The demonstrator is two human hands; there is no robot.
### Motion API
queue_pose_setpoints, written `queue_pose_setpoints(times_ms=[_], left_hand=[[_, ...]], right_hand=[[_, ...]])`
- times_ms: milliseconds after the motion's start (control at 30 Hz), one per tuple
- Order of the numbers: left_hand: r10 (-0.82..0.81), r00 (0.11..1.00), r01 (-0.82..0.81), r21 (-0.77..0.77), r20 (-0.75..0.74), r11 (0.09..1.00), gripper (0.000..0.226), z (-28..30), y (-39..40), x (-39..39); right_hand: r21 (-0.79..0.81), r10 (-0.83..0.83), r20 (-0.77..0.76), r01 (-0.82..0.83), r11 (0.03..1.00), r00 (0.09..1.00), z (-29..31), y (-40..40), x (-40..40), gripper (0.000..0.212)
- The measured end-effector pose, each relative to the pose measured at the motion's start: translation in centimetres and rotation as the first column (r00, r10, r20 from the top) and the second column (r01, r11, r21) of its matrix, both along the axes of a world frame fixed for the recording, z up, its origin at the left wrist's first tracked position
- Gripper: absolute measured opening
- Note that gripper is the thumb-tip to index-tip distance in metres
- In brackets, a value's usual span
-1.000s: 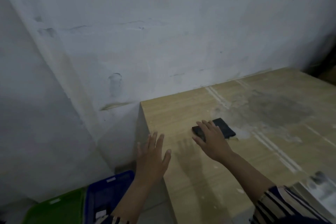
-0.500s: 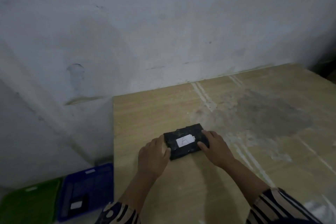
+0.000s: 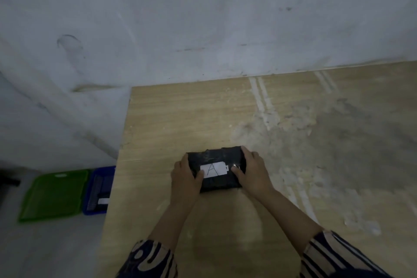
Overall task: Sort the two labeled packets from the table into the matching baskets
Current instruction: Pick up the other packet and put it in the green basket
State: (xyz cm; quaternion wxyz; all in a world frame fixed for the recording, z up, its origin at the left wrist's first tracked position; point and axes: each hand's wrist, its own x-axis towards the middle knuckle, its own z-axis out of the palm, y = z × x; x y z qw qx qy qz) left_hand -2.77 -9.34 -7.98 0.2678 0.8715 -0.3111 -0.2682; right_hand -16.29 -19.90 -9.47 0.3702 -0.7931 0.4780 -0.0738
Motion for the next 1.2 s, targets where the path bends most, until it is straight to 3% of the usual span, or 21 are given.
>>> queue_pose_setpoints(times_ms=[267, 400, 600, 900, 1067, 1200], left_hand=[[0.08, 0.994, -0.092, -0.201, -0.069, 0.975, 0.074, 1.3, 0.2, 0.2], [0.047, 0.994, -0.082, -0.366, -0.103, 0.927, 0.069, 3.3, 0.6, 1.0], [-0.017, 0.993, -0.044, -0.497, -0.116, 0.867, 0.069, 7.1, 2.5, 3.1], [-0.141, 0.99, 0.116, -0.547, -0.003, 0.829, 0.076, 11.6, 9.6, 9.8], [-0.151, 0.968, 0.242, -0.578, 0.202, 0.779, 0.063, 12.8, 15.3, 14.6], [-0.155, 0.928, 0.322, -0.516, 0.34, 0.794, 0.053, 12.8, 19.4, 17.7]], right_hand=[[0.075, -0.016, 0.199, 0.001, 0.997, 0.98, 2.1, -0.6, -0.2, 0.08], [0.058, 0.001, 0.328, -0.021, 0.998, 0.945, 4.7, -0.5, -0.2, 0.074], [0.069, -0.016, 0.483, -0.02, 0.997, 0.876, 9.2, 1.4, 1.0, 0.057], [-0.042, 0.032, 0.584, -0.009, 0.999, 0.811, 13.6, 7.9, 5.9, 0.047], [-0.039, 0.02, 0.633, 0.007, 0.999, 0.774, 14.1, 13.1, 10.1, 0.042], [-0.047, 0.017, 0.64, 0.017, 0.999, 0.768, 14.3, 16.8, 13.1, 0.041]])
